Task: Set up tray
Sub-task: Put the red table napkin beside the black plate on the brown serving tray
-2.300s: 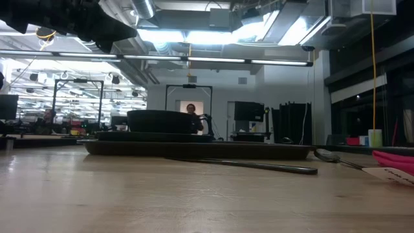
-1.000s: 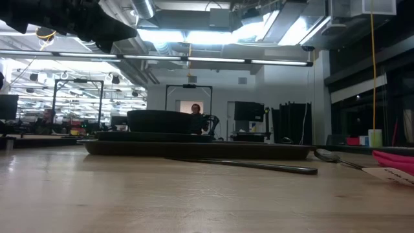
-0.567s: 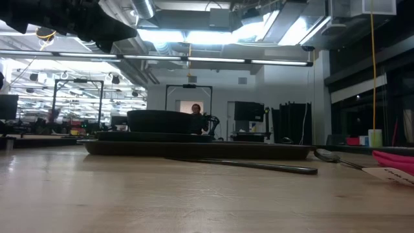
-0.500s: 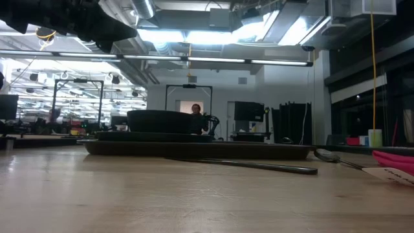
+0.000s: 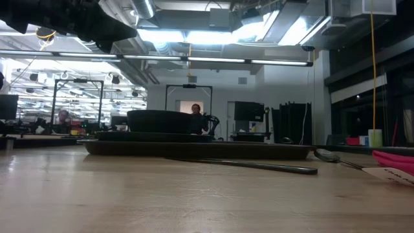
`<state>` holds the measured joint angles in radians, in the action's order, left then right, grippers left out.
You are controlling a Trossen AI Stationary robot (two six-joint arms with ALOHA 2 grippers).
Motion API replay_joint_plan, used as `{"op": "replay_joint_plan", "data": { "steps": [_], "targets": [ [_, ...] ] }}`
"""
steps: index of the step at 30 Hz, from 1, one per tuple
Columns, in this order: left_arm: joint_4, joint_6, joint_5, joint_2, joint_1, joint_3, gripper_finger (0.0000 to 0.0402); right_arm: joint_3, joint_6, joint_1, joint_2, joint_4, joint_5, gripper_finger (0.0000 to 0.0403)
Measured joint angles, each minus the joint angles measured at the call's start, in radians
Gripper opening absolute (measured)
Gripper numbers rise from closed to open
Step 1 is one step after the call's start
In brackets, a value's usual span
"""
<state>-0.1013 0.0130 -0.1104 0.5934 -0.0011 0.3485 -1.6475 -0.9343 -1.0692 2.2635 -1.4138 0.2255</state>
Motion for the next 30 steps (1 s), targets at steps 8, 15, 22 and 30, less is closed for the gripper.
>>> {"op": "replay_joint_plan", "data": {
  "steps": [8,15,22,30],
  "targets": [
    [0.000,0.000,0.000,0.000,0.000,0.000,0.0005,0.003,0.051,0.002,0.000,0.035,0.067,0.0191],
    [0.000,0.000,0.000,0.000,0.000,0.000,0.0007,0.003,0.081,0.019,-0.001,0.055,0.069,0.0191],
    [0.000,0.000,-0.001,0.000,0.000,0.000,0.0008,0.002,0.080,0.034,-0.002,0.072,0.070,0.0191],
    [0.000,0.000,0.000,0.000,0.000,0.000,0.0004,0.002,0.044,0.040,-0.003,0.092,0.095,0.0191]
  ]
}}
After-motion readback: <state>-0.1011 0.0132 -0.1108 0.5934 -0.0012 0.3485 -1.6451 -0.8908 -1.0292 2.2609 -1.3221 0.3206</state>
